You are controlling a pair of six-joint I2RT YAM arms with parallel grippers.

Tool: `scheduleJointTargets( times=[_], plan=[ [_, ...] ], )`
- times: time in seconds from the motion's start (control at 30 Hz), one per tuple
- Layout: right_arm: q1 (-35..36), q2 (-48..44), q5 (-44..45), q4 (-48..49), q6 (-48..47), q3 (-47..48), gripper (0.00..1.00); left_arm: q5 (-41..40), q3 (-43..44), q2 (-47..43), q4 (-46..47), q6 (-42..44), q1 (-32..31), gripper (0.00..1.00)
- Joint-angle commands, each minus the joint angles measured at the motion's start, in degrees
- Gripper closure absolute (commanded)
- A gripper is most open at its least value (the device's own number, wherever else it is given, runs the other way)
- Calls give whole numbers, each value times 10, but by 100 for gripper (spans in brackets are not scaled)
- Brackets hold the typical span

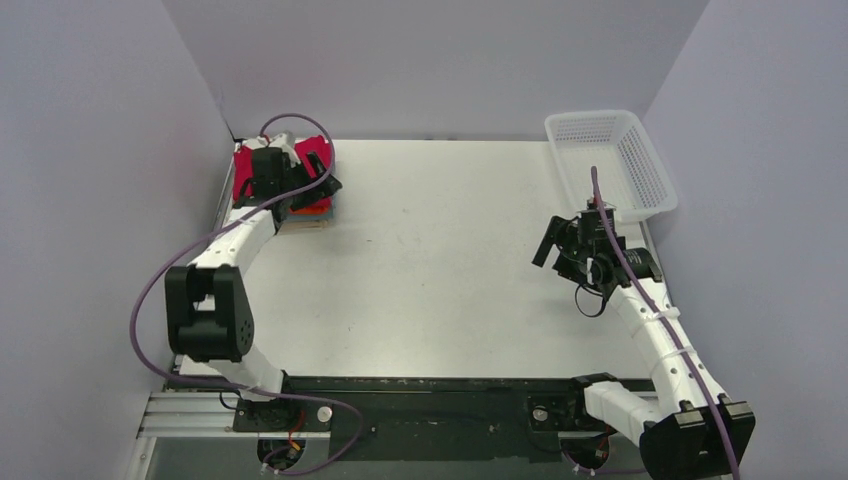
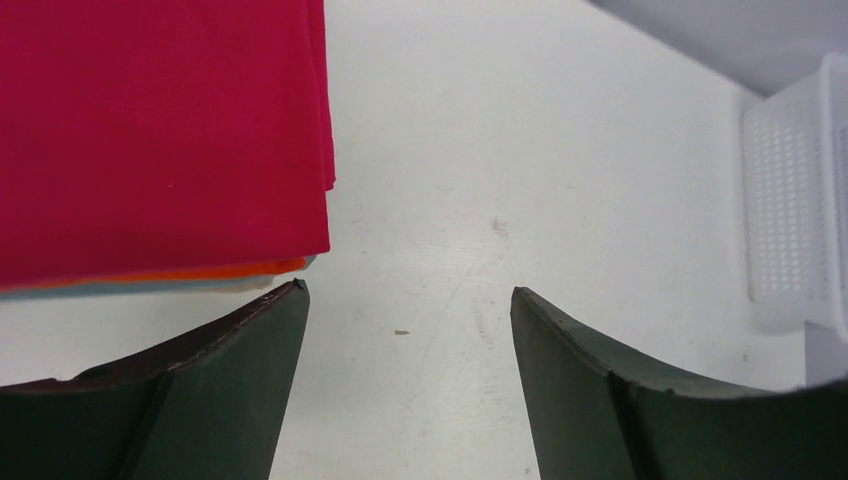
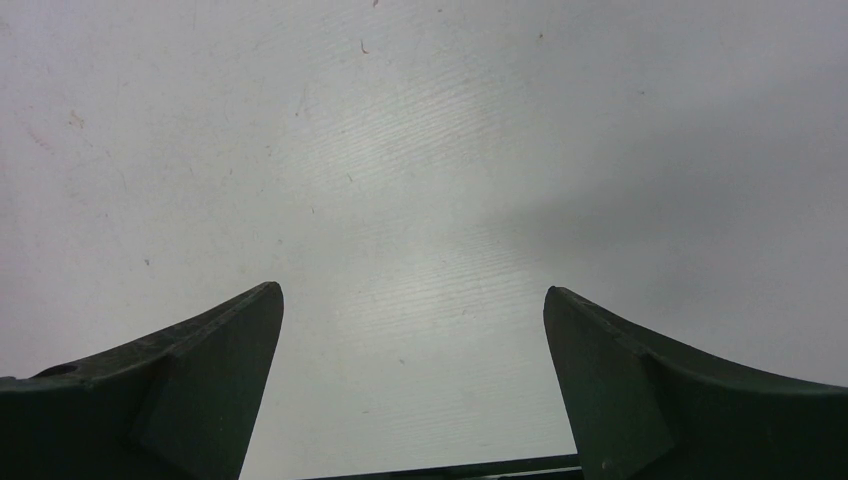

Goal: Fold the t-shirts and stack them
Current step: Put the neatly folded tshirt into the corner of the board with the left arm, then reset both arms

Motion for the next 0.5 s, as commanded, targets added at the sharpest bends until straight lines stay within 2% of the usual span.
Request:
scheduleJointTargets(
  times=[0.0,0.03,0.17,0.33,0.47],
  plan=[
    [2,-46,33,-22,12,12,0,-190,37,-196,-164,-86,-19,12],
    [2,-59,41,-24,13,12,0,-242,31,-218,-217,-105,-24,11],
    [2,-98,80,-40,21,3,0,-333,10,-330,-383,-190,-27,9],
    [2,-145,110,-47,28,-29,0,-370,-31,-431,-454,-182,-27,8],
    [2,-187,124,-48,29,-47,0,-367,-45,-453,-469,-167,-27,8]
  ],
)
